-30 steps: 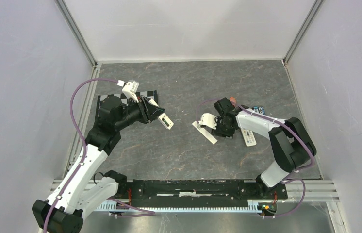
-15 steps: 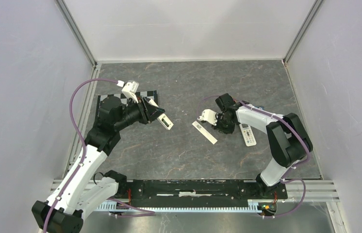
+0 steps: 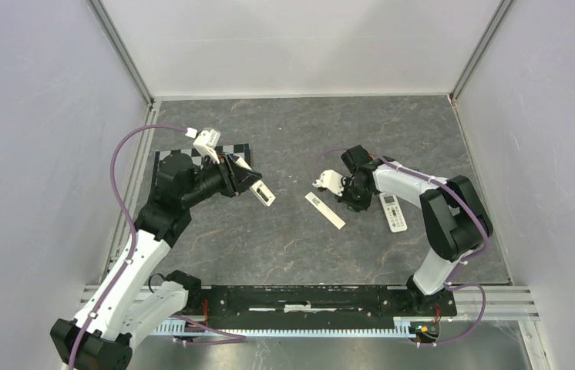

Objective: Load the batteries into the remote control

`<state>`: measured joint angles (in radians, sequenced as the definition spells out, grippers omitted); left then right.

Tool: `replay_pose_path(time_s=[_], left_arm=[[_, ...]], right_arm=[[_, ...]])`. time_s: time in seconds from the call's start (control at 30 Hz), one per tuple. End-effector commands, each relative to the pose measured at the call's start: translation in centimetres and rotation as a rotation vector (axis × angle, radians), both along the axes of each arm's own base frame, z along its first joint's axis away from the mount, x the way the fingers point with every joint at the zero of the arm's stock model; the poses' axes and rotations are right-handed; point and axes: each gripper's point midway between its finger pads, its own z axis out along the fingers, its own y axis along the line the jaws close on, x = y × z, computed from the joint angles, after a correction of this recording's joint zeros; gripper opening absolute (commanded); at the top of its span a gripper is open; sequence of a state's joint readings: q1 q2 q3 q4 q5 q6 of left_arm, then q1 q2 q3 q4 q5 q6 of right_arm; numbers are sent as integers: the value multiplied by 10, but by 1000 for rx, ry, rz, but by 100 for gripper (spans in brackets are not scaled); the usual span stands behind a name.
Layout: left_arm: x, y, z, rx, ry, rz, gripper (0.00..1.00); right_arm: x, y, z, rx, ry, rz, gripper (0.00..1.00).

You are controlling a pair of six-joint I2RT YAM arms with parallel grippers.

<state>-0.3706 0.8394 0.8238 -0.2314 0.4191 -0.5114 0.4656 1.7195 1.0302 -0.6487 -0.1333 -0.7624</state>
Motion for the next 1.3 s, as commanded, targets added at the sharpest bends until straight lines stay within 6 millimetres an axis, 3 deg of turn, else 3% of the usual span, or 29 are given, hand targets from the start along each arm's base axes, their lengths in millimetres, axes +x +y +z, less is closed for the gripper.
replay_pose_path(time_s=[0.0, 0.2, 0.33, 0.43, 0.53, 0.7, 0.93, 1.13, 1.27], left_arm=[[2, 0, 27, -28, -79, 2, 2], [9, -13, 5, -131, 53, 3, 2], [19, -31, -30, -273, 212, 0, 2], [23, -43, -55, -322, 310, -7, 2], [21, -53, -69, -353, 335, -28, 2], [20, -60, -91, -352, 392, -14, 2], [13, -64, -94, -422, 389, -52, 2], [4, -63, -95, -425, 346, -84, 2], [2, -62, -91, -427, 319, -102, 2]], right_arm=[[5, 12, -10, 43, 12, -12, 1], [37, 25, 19, 121, -131, -108, 0], [55, 56, 65, 334, -226, -223, 0], [56, 69, 97, 485, -296, -302, 0], [43, 75, 127, 610, -306, -362, 0], [-2, 101, 162, 755, -191, -345, 0], [-53, 149, 168, 777, -100, -372, 0], [-72, 171, 168, 736, -77, -348, 0], [-73, 179, 162, 664, -89, -320, 0]])
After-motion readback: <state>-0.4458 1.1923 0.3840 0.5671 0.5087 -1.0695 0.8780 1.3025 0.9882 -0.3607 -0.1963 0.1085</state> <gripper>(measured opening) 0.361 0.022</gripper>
